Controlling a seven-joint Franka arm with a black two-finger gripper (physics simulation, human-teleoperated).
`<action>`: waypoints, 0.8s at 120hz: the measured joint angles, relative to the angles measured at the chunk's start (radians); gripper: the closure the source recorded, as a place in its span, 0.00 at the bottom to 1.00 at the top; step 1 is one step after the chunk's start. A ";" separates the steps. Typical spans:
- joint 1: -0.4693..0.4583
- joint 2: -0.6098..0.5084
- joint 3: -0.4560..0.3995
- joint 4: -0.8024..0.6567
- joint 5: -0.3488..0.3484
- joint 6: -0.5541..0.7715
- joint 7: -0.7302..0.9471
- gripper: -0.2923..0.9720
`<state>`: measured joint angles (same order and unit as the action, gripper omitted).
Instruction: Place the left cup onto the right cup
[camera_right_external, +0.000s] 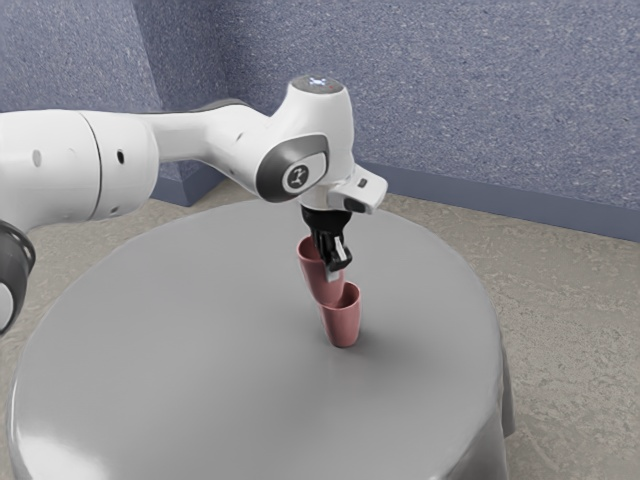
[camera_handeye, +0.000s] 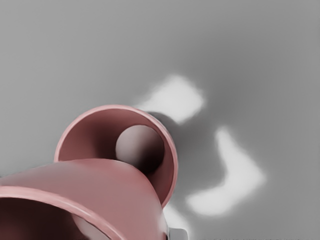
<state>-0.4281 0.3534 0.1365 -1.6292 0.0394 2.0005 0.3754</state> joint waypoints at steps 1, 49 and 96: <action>0.000 0.000 0.000 0.000 0.000 0.000 0.000 0.85; 0.000 0.017 -0.013 0.036 0.002 -0.003 -0.009 0.85; 0.003 0.051 -0.015 0.066 0.005 -0.005 -0.012 0.85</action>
<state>-0.4247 0.4040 0.1219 -1.5629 0.0448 1.9960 0.3631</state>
